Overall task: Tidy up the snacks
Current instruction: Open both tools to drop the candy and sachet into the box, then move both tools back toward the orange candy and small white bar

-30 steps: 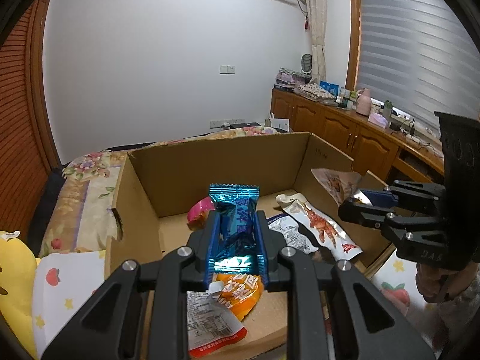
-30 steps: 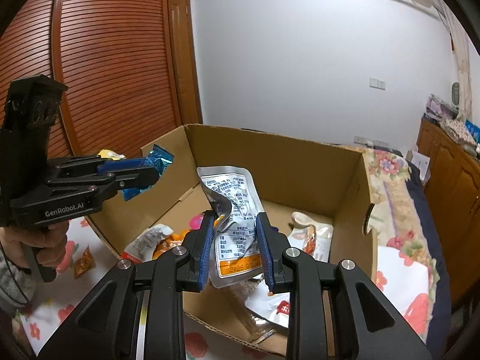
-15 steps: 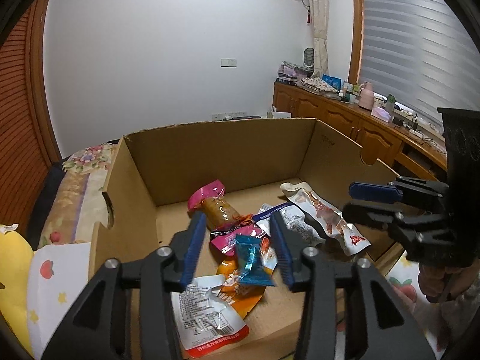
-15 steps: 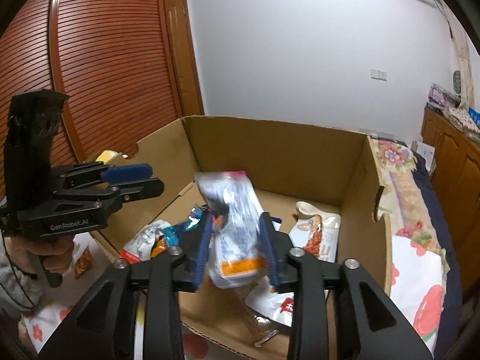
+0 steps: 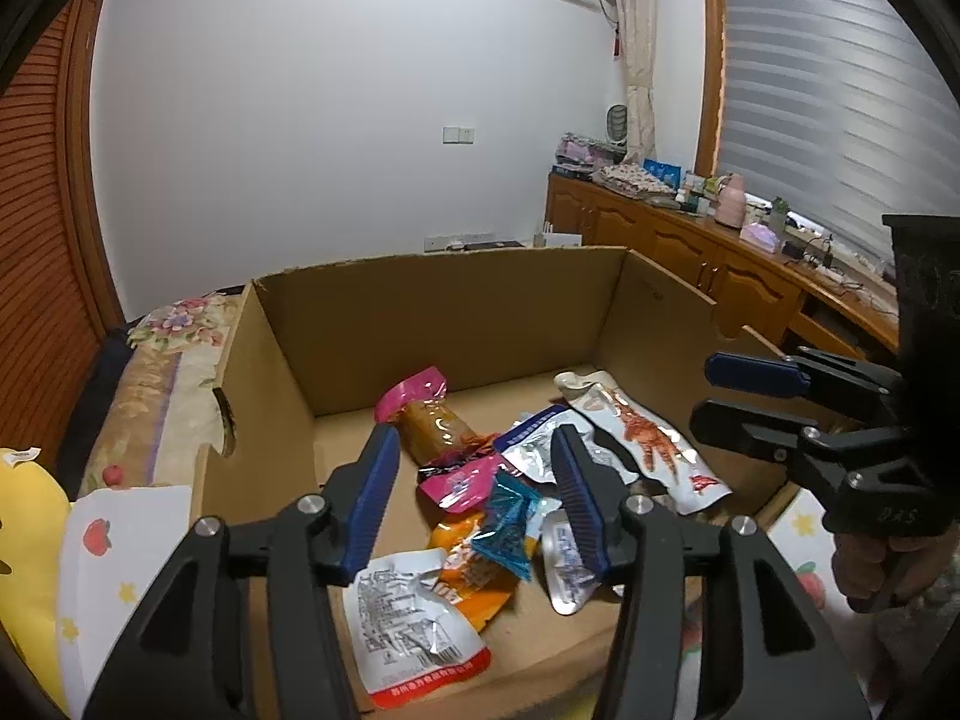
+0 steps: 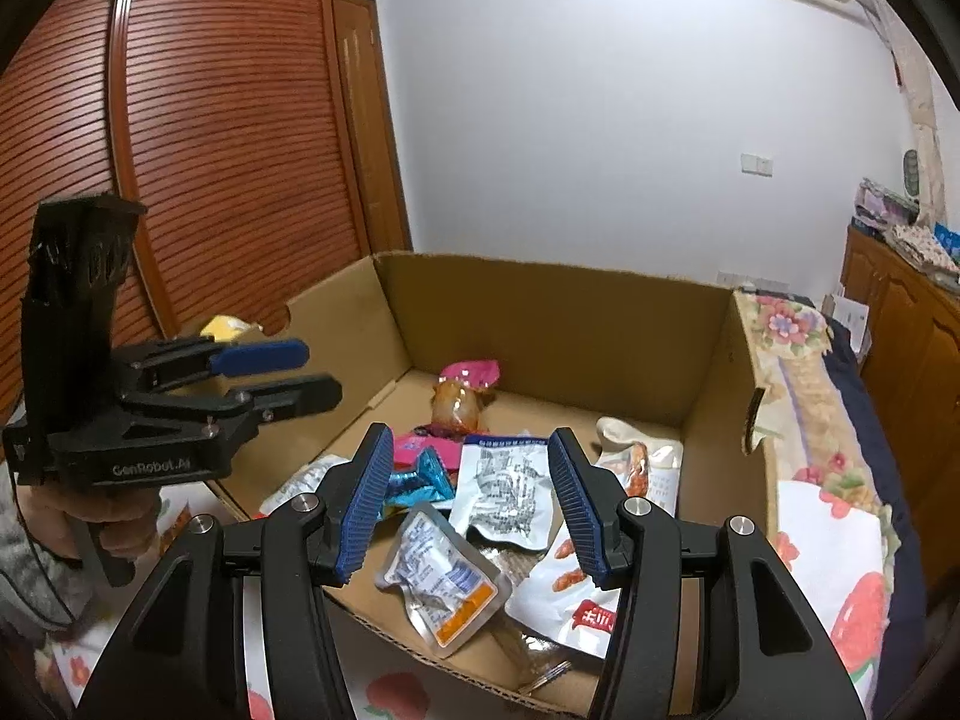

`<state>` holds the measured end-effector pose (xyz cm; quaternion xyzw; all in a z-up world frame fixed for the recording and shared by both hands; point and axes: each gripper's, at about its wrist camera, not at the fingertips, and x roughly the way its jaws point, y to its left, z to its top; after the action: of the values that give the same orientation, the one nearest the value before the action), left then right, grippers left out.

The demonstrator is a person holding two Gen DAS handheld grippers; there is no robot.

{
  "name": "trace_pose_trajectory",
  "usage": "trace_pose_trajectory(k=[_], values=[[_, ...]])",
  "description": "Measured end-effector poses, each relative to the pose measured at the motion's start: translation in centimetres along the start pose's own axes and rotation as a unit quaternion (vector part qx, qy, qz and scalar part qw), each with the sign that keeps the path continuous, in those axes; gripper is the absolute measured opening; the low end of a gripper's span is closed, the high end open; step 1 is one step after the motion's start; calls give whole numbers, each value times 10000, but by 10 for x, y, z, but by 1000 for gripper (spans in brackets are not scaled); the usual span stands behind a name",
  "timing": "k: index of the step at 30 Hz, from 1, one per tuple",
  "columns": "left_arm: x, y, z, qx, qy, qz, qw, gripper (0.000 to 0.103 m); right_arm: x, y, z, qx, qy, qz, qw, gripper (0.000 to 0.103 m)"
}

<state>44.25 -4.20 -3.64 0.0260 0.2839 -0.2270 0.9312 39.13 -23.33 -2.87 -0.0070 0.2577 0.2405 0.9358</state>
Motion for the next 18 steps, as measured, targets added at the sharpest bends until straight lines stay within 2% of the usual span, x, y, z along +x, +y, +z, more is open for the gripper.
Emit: trace_pose_trajectory(k=[2,3,9,14,18], values=[[-4,-1,1,31,-11,19,10000,57,-2,2,1,-11,-47,-16,10000,55],[-7,-2,1,40,4,14,10000,61,-3,3,2,-15,-51,-17,10000,55],[-36,-11,-2,227,-128,124,9996,63,-11,12,5,-36,-73,-78,9999,55],[-63,-11,-6,196,-138,167,9996,66,-27,22,5,-57,-69,-143,9999,55],[-83,-9,-13,227,-148,264,9993,80,-43,31,3,-115,-39,-233,9997,55]])
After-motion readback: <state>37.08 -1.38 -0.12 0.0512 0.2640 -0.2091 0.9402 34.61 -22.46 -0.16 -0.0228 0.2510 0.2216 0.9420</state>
